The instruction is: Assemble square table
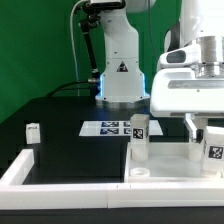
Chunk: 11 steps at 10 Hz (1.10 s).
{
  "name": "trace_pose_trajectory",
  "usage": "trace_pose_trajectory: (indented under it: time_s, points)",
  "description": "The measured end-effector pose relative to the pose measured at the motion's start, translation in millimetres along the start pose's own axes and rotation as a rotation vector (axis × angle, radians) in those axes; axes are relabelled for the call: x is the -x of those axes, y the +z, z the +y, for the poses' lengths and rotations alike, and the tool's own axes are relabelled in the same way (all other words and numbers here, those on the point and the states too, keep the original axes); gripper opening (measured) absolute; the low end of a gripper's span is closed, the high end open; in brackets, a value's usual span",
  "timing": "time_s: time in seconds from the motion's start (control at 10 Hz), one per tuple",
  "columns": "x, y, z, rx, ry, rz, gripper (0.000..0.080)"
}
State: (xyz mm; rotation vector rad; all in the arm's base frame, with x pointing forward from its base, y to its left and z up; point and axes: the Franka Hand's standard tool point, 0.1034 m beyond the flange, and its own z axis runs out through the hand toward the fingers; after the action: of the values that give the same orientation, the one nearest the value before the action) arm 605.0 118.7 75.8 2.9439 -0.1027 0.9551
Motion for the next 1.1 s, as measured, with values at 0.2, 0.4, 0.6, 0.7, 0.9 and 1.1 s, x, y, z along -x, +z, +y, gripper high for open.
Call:
trace_pose_trajectory:
  time_s: [0.2,0.4,0.6,0.7,0.9,1.1]
  points:
    - [0.1,0.0,0.0,0.000,-0.003,0.000,0.0611]
    - [0.1,0.1,0.0,0.000,-0.006,0.000,0.0641]
    - [0.2,0.1,0.0,0.000,-0.010,0.000,0.0648]
    - [0.2,0.1,0.1,0.000,-0.012,0.000,0.0649]
    - [-4.3,-1.5,0.6,-0.003,-0.017,-0.049,0.0649]
    - [-24.3,-15.3,0.9,-0.028,0.008,-0.184,0.0649]
